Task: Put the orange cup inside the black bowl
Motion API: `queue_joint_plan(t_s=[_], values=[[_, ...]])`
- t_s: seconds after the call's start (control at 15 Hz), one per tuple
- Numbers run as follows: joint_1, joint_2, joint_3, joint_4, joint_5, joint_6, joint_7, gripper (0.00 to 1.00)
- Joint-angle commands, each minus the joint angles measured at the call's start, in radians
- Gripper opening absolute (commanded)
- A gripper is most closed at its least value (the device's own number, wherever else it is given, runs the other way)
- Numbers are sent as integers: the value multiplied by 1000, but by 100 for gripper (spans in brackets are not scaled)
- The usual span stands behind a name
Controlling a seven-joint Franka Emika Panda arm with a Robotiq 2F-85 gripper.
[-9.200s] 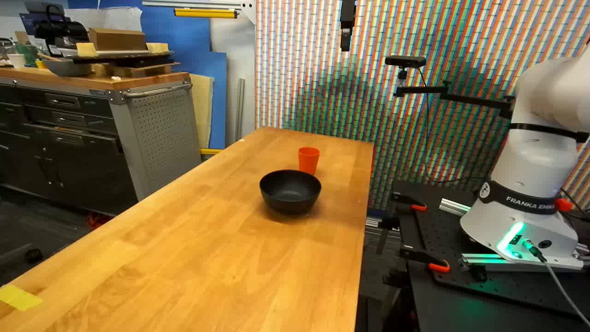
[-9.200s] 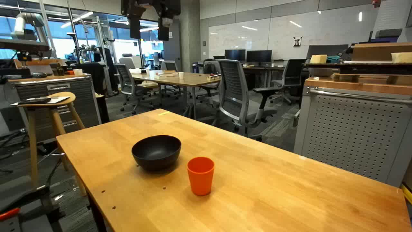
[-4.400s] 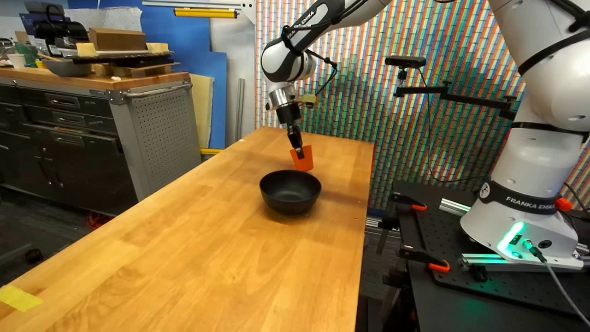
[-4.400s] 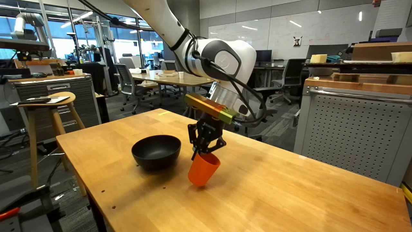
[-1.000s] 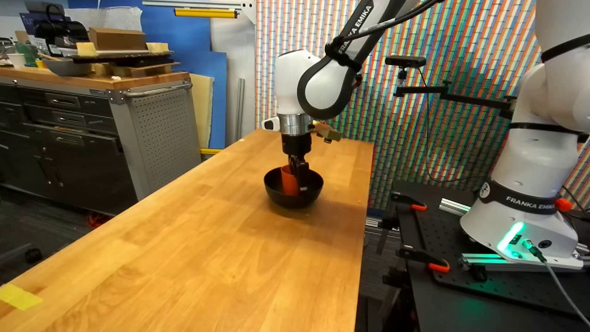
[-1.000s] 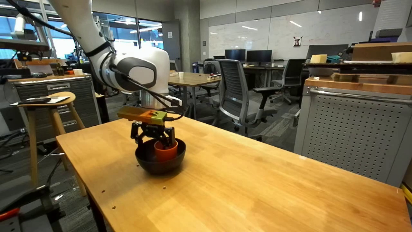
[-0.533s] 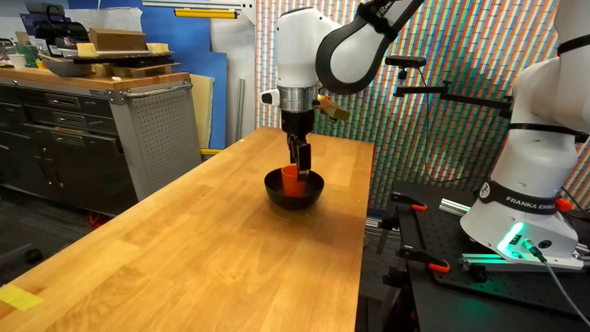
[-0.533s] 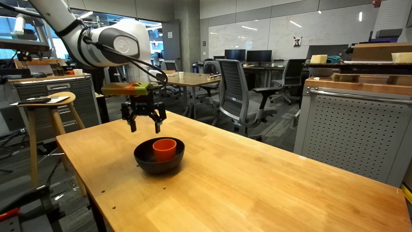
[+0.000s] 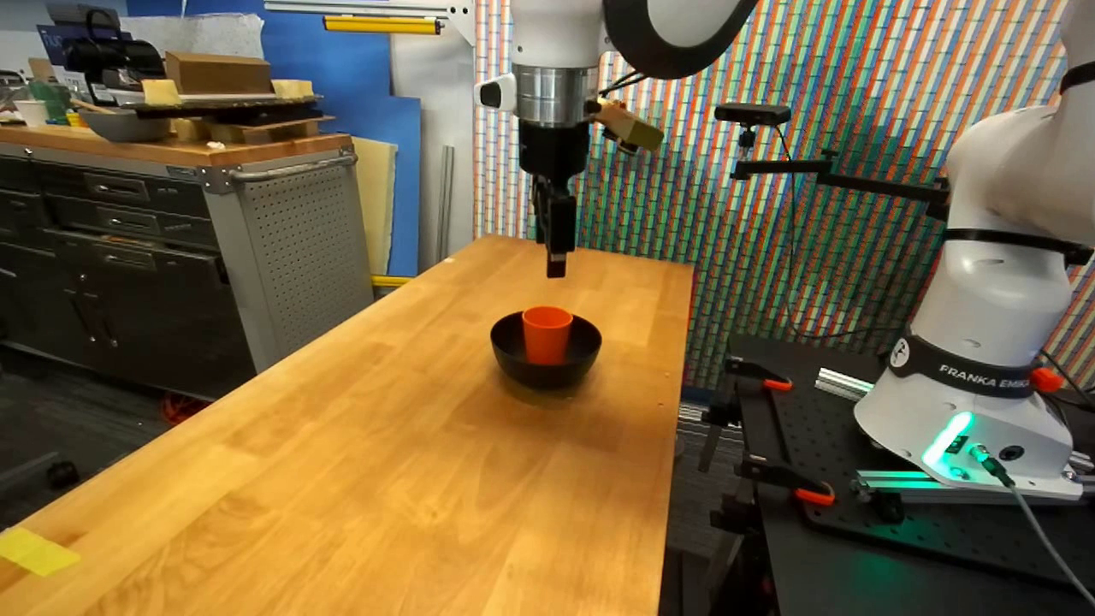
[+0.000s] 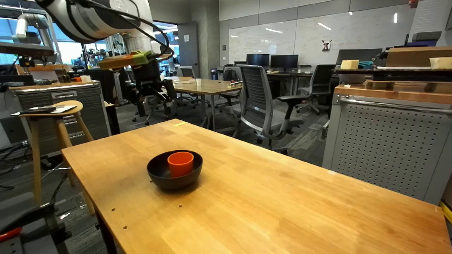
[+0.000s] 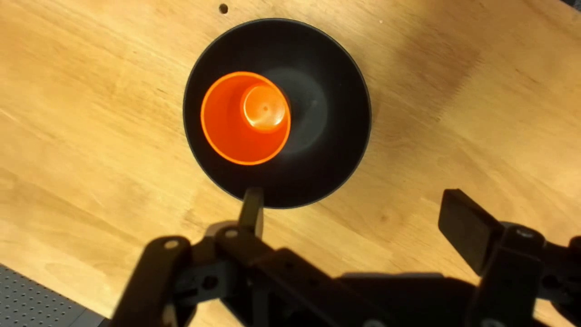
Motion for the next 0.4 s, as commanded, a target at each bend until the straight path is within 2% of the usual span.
queue_joint_plan(t_s=[0.0, 0.33], values=[[6, -1, -6, 2, 0, -5, 1, 100], [6, 1, -6, 1, 0, -6, 5, 100]])
